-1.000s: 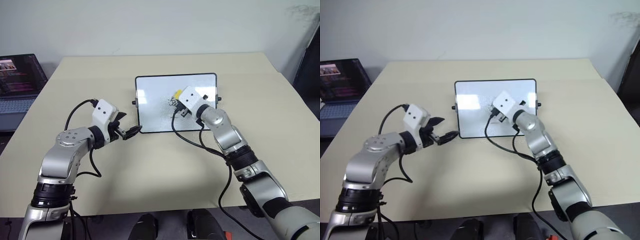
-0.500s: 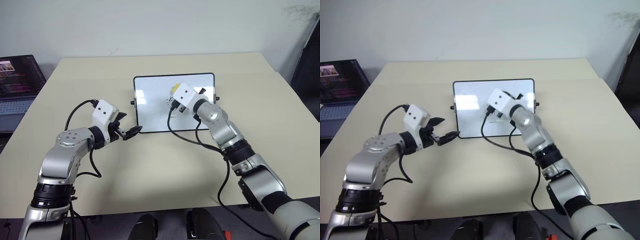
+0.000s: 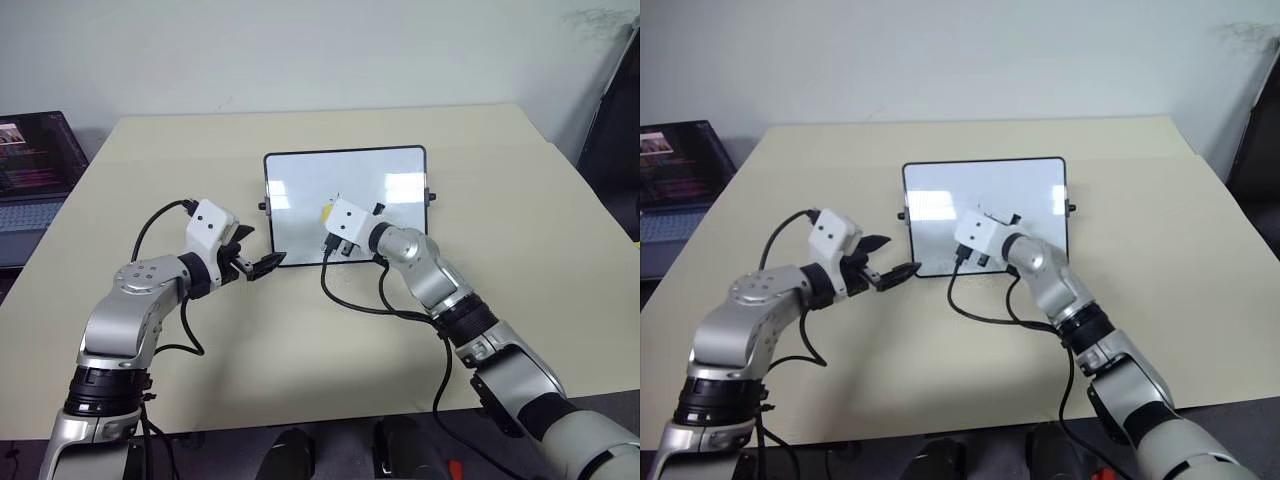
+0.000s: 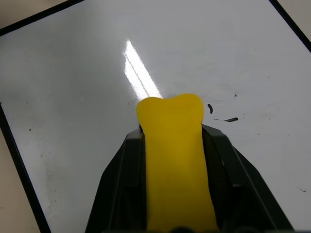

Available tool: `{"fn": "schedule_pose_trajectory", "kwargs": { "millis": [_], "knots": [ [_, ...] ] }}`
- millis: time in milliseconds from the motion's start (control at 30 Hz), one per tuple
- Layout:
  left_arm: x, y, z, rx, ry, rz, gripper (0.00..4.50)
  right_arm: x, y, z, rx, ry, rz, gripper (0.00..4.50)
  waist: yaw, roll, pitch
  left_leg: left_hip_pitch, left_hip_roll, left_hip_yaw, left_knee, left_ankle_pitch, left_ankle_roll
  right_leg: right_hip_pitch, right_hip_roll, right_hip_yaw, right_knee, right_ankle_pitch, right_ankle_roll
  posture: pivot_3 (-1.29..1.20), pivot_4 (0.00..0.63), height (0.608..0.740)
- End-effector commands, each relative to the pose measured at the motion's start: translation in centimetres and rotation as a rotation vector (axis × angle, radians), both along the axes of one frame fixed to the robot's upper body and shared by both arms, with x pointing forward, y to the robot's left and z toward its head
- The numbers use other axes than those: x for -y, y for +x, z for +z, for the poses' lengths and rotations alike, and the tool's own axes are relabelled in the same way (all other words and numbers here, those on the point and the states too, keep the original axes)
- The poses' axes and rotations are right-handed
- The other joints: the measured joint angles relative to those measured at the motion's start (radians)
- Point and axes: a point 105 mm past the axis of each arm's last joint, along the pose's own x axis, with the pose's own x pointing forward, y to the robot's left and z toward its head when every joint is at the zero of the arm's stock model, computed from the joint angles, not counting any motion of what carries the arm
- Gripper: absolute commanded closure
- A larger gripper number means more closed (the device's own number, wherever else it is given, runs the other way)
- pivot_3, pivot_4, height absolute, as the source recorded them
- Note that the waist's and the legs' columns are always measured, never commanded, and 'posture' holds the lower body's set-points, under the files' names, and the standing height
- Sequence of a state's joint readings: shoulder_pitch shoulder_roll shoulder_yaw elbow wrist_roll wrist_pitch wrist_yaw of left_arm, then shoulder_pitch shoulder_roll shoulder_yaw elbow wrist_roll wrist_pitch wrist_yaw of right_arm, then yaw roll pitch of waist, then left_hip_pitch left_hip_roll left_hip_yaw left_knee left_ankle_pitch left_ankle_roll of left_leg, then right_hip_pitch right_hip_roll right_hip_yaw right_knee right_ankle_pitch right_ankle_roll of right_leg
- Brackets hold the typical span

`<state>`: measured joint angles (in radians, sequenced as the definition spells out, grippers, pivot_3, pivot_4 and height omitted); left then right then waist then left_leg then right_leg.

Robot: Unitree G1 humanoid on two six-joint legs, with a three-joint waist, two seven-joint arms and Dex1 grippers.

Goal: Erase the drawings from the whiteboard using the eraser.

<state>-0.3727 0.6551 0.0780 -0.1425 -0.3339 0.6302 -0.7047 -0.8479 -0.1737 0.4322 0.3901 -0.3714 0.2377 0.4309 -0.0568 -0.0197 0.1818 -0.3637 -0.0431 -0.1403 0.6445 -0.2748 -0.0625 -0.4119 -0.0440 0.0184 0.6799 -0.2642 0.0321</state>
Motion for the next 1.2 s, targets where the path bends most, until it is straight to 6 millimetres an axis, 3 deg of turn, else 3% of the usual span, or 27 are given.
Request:
{"fn": "schedule_pose_trajectory", "kwargs": {
  "millis": [33,167,233,367,567,633,867,967,1200],
  "knots": [
    [0.2,-0.1,1.1,0.048,0.001,-0.011,0.00,0.9,1.0,3.0,0.110,0.052,-0.067,3.31,0.000,0.000,0.000,0.000,0.000,0.000,0.000,0.000,0.000,0.000,0.000,0.000,0.000,0.000,0.000,0.00,0.150,0.740],
    [0.2,-0.1,1.0,0.045,0.001,-0.011,0.00,1.9,2.0,5.6,0.210,0.114,-0.128,3.31,0.001,0.000,0.000,0.000,0.000,0.000,0.000,0.000,0.000,0.000,0.002,0.000,0.000,0.000,0.000,0.00,0.150,0.740],
    [0.2,-0.1,1.0,0.044,0.000,-0.011,0.00,1.9,2.0,5.9,0.221,0.124,-0.130,3.31,0.000,0.000,0.000,0.000,0.001,0.000,0.000,0.000,0.000,0.000,0.002,0.001,0.000,0.000,0.000,0.00,0.150,0.740],
    [0.3,-0.1,1.0,0.044,-0.002,-0.013,0.00,0.8,1.6,5.0,0.182,0.121,-0.088,3.31,-0.002,0.000,0.000,0.000,0.002,0.002,-0.001,0.000,-0.001,-0.001,0.002,0.002,-0.001,0.000,0.000,0.00,0.150,0.740],
    [0.3,-0.2,0.9,0.043,-0.003,-0.012,0.00,-1.1,0.1,1.0,0.031,0.031,0.010,3.31,-0.001,0.000,0.000,-0.001,0.002,0.002,-0.001,0.000,0.000,-0.002,0.004,0.003,-0.001,0.000,-0.001,0.00,0.150,0.740],
    [0.3,-0.2,0.9,0.042,-0.003,-0.012,0.00,-1.1,-0.1,0.6,0.011,0.020,0.017,3.31,-0.001,0.000,0.000,-0.001,0.002,0.003,-0.001,0.000,0.000,-0.002,0.004,0.003,0.000,0.000,-0.001,0.00,0.150,0.740],
    [0.3,-0.3,0.8,0.039,-0.004,-0.011,0.00,1.6,2.1,3.9,0.133,0.097,-0.118,3.31,0.000,0.000,0.000,-0.001,0.002,0.001,0.000,0.000,-0.001,-0.002,0.004,0.002,0.000,0.001,-0.001,0.00,0.150,0.740],
    [0.3,-0.3,0.7,0.037,-0.005,-0.012,0.00,2.5,2.6,4.4,0.152,0.101,-0.150,3.31,0.000,0.000,0.000,-0.001,0.002,0.002,0.000,0.000,-0.001,-0.002,0.004,0.003,0.000,0.001,-0.001,0.00,0.150,0.740],
    [0.6,-0.3,0.7,0.035,-0.007,-0.021,0.00,0.1,1.2,2.4,0.049,0.120,-0.062,3.31,-0.004,0.000,0.000,0.000,0.003,0.003,-0.001,0.000,0.000,-0.002,0.004,0.003,0.000,0.001,-0.001,0.00,0.150,0.740]
  ]
}}
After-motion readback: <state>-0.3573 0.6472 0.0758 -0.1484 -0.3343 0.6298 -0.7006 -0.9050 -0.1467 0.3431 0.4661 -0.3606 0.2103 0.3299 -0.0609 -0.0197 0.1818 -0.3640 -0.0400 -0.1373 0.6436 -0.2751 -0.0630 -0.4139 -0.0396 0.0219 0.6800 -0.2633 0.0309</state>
